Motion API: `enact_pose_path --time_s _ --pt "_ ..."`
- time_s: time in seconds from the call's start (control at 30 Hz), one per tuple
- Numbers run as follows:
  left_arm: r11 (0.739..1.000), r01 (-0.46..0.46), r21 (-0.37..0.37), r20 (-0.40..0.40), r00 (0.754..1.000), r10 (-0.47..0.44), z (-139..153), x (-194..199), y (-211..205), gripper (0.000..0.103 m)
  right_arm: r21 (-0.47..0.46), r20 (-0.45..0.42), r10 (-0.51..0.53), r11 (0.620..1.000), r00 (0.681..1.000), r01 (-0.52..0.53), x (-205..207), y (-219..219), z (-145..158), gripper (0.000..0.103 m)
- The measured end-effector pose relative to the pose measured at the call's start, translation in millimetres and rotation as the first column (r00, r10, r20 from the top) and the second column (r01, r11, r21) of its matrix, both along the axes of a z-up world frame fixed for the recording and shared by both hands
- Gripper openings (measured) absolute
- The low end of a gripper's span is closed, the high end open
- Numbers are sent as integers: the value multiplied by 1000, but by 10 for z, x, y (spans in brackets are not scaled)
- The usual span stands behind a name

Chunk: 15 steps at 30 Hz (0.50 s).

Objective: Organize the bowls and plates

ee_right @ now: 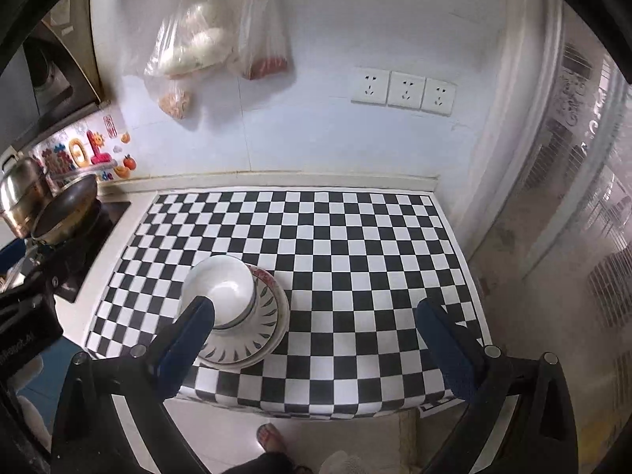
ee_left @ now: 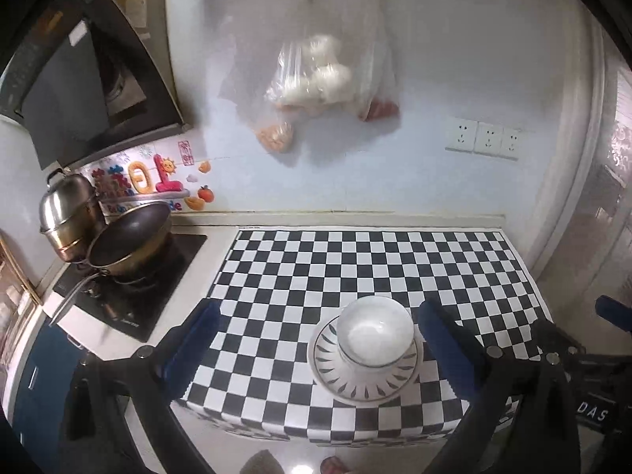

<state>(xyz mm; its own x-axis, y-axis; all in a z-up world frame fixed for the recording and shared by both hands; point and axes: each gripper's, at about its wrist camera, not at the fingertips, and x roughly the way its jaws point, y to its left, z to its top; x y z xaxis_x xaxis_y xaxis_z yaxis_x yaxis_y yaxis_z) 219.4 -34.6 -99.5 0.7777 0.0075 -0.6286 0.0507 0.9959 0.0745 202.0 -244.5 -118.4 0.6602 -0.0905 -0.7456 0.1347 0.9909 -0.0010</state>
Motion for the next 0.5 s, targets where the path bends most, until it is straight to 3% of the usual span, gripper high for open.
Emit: enact_pose_path --time_s 0.5 --pt "1000 14 11 23 1000 -14 435 -946 174 103 6 44 41 999 998 -41 -1000 165 515 103"
